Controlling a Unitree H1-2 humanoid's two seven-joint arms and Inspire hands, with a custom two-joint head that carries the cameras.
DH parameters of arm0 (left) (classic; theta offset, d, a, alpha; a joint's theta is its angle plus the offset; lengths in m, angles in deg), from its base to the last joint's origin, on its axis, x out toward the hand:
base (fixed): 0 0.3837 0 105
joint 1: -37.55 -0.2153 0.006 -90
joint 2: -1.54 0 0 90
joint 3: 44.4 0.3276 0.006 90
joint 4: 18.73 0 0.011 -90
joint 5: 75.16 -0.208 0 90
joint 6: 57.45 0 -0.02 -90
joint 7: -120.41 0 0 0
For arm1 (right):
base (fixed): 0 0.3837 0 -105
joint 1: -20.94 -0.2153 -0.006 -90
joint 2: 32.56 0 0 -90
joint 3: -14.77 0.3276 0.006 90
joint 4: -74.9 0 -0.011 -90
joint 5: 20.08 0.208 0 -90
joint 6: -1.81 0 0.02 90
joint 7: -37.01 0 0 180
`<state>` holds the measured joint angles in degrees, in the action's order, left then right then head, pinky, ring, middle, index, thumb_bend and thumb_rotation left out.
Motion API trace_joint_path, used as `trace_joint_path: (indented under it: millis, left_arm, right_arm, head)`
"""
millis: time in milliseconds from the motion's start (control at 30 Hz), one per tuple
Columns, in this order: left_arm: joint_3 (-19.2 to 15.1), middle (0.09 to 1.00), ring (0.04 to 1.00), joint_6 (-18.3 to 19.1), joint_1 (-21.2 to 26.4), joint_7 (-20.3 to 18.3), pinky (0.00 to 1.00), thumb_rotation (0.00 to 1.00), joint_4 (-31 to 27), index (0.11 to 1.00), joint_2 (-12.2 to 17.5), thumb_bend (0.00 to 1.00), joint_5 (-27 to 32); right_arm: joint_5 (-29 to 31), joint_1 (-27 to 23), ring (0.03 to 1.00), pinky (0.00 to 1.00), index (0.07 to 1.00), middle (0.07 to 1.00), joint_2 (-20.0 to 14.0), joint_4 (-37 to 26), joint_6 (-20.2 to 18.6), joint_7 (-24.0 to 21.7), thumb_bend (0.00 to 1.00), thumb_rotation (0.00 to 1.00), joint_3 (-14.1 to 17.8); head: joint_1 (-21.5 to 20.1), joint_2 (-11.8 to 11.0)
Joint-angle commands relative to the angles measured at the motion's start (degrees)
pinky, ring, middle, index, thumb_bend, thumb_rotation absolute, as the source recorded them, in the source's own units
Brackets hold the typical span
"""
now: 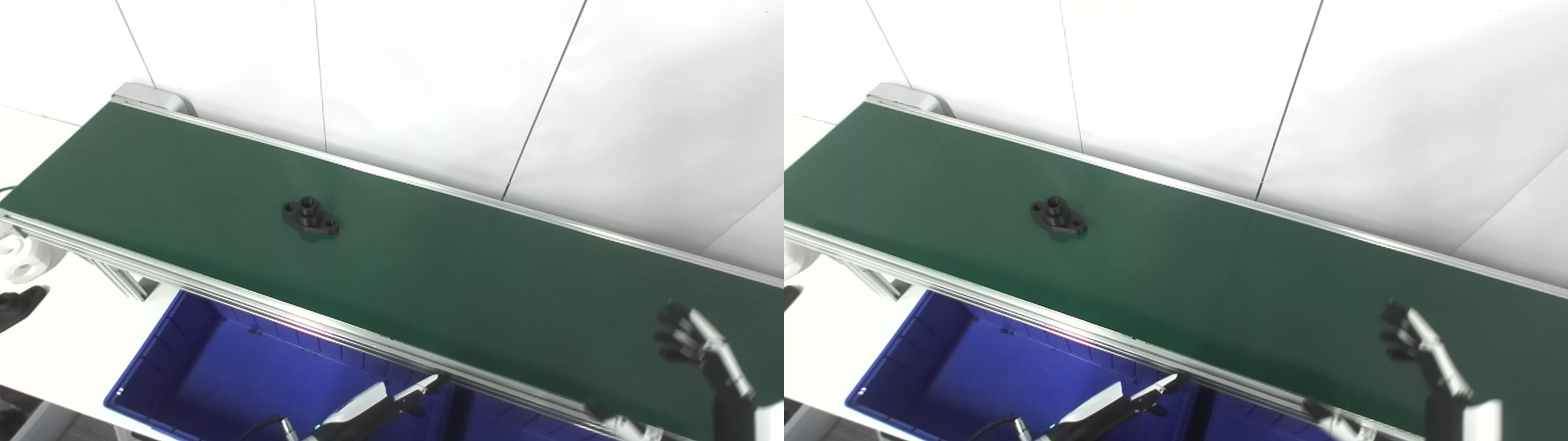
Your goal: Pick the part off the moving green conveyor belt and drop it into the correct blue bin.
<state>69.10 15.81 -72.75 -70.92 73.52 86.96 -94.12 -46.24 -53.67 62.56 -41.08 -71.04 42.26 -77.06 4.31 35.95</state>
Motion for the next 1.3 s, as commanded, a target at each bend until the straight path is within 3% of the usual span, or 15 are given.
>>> trace_joint_path:
  millis: [0,300,633,800,1267]
  left_arm:
    - [-0.27,1.0,0.983,-2.69,0.41,0.51,0.85,0.32,-0.31,1.0,-0.12,0.85,1.52]
    - [-0.61,1.0,1.0,-2.84,1.08,0.41,0.88,0.39,0.28,1.0,0.65,0.86,1.32]
    - [-0.94,1.0,1.0,-3.17,1.34,-0.5,0.93,0.33,0.57,1.0,1.21,0.84,2.94]
    - [-1.25,1.0,1.0,-2.86,1.21,-0.87,0.93,0.33,0.24,1.0,1.69,0.84,3.6]
    - [-1.39,1.0,1.0,-3.35,1.84,-1.39,0.93,0.3,0.48,1.0,1.92,0.81,3.87]
  right_arm:
    - [0.69,-2.36,0.668,0.61,0.795,0.742,-0.46,-1.88,-1.64,-1.45,0.79,0.31,0.47]
    - [-2.34,-7.63,0.699,0.62,0.798,0.763,0.54,-2.18,-6.51,-7.12,0.79,0.3,-1.29]
    - [-7.36,-13.71,0.695,0.59,0.81,0.773,3.22,-3.53,-14.78,-13.42,0.78,0.24,-4.94]
    - [-10.89,-16.17,0.676,0.58,0.812,0.766,4.28,-3.22,-17.61,-15.14,0.78,0.27,-6.57]
    - [-17.47,-24.81,0.733,0.64,0.831,0.796,5.0,3.8,-21.66,-19.36,0.8,0.24,-11.61]
  head:
    - [-1.35,-0.03]
    - [-6.73,-1.05]
    - [-11.85,-1.19]
    - [-14.52,-1.02]
    - [-14.4,0.25]
